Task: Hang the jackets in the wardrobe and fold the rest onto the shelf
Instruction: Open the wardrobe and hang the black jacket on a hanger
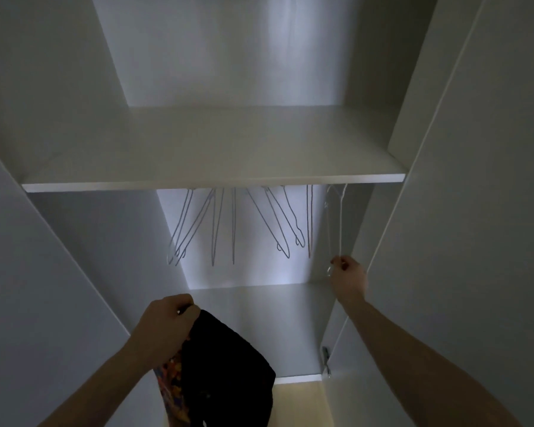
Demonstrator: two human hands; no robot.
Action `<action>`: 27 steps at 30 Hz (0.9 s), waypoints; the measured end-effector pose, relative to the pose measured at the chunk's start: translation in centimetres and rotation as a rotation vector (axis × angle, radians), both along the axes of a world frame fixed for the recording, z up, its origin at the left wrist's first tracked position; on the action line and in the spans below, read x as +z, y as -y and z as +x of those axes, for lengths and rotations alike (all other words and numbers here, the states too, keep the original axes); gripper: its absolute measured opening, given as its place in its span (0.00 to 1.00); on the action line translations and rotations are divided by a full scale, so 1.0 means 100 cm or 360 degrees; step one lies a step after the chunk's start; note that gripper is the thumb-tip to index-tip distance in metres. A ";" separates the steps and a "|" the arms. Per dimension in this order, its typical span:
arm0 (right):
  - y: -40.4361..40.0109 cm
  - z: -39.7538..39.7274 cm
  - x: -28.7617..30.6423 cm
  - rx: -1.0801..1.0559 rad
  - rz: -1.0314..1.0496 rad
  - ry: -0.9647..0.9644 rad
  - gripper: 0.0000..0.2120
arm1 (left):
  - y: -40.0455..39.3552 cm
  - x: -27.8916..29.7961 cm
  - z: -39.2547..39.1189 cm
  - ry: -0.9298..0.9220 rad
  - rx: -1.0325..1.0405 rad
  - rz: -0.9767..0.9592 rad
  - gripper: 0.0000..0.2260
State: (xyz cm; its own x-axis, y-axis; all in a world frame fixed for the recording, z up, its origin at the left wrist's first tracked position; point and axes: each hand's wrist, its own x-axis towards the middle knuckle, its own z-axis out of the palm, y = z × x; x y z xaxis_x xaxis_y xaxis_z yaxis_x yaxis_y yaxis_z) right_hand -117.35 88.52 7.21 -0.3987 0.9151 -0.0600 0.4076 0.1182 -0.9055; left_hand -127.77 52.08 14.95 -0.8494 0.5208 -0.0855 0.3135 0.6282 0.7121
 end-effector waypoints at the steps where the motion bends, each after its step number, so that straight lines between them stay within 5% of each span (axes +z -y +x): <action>1: 0.008 0.008 -0.005 -0.0011 -0.0017 -0.0005 0.10 | 0.004 -0.001 0.001 -0.0016 -0.0010 -0.0008 0.19; 4: 0.038 0.036 -0.016 -0.0059 -0.0090 -0.0034 0.10 | 0.018 -0.005 0.005 -0.0140 -0.0044 -0.0098 0.21; 8: 0.085 0.078 -0.024 -0.0092 -0.0104 -0.0026 0.10 | 0.043 -0.014 0.010 -0.0170 -0.0093 -0.0150 0.09; 17: 0.193 0.180 -0.022 0.0055 0.0087 0.0244 0.11 | 0.103 -0.044 0.020 -0.0190 -0.0211 0.0078 0.15; 27: 0.283 0.260 0.045 0.0358 0.0299 0.0333 0.14 | 0.135 -0.062 0.019 0.0340 0.0047 0.0352 0.19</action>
State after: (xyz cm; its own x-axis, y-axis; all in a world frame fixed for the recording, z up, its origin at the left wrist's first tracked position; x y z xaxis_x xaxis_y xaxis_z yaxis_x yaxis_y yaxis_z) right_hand -91.36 60.19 11.73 -0.5883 0.8086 -0.0007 0.5267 0.3826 -0.7591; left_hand -125.85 38.56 8.77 -0.8395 0.5219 -0.1512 0.1258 0.4573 0.8804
